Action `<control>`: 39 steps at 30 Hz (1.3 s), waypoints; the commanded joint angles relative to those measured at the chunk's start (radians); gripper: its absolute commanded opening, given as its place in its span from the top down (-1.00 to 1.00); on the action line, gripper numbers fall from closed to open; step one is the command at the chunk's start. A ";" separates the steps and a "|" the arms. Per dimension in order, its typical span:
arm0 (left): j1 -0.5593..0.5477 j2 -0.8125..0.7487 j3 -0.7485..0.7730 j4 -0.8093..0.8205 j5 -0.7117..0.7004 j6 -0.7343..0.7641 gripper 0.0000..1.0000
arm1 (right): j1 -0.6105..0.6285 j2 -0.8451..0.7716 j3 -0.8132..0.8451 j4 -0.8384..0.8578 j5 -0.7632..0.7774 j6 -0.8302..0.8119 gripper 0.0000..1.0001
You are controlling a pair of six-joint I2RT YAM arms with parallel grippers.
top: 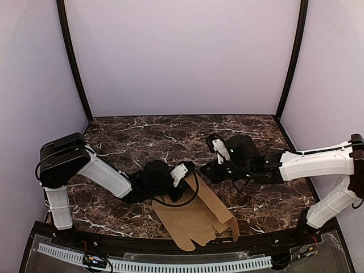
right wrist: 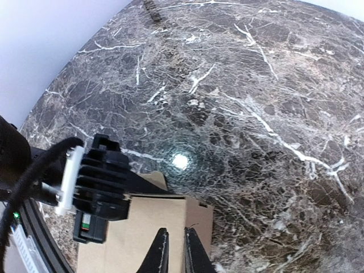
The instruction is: Fold the paper box
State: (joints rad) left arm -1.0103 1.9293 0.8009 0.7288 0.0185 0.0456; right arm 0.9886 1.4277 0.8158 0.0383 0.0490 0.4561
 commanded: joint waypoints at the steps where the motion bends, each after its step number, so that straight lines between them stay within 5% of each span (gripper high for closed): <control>1: -0.008 -0.045 -0.023 -0.017 -0.004 0.031 0.98 | -0.031 -0.007 -0.071 0.014 0.033 0.028 1.00; 23: -0.009 -0.027 -0.013 0.013 -0.091 0.009 0.98 | 0.010 0.262 -0.064 0.258 -0.181 0.133 1.00; 39: -0.009 -0.092 -0.083 -0.001 -0.185 0.010 0.98 | -0.055 0.052 -0.104 0.086 -0.014 0.048 1.00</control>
State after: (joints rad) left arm -1.0115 1.8999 0.7525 0.7521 -0.0956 0.0269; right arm 0.9539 1.5669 0.7311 0.1711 -0.0196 0.5457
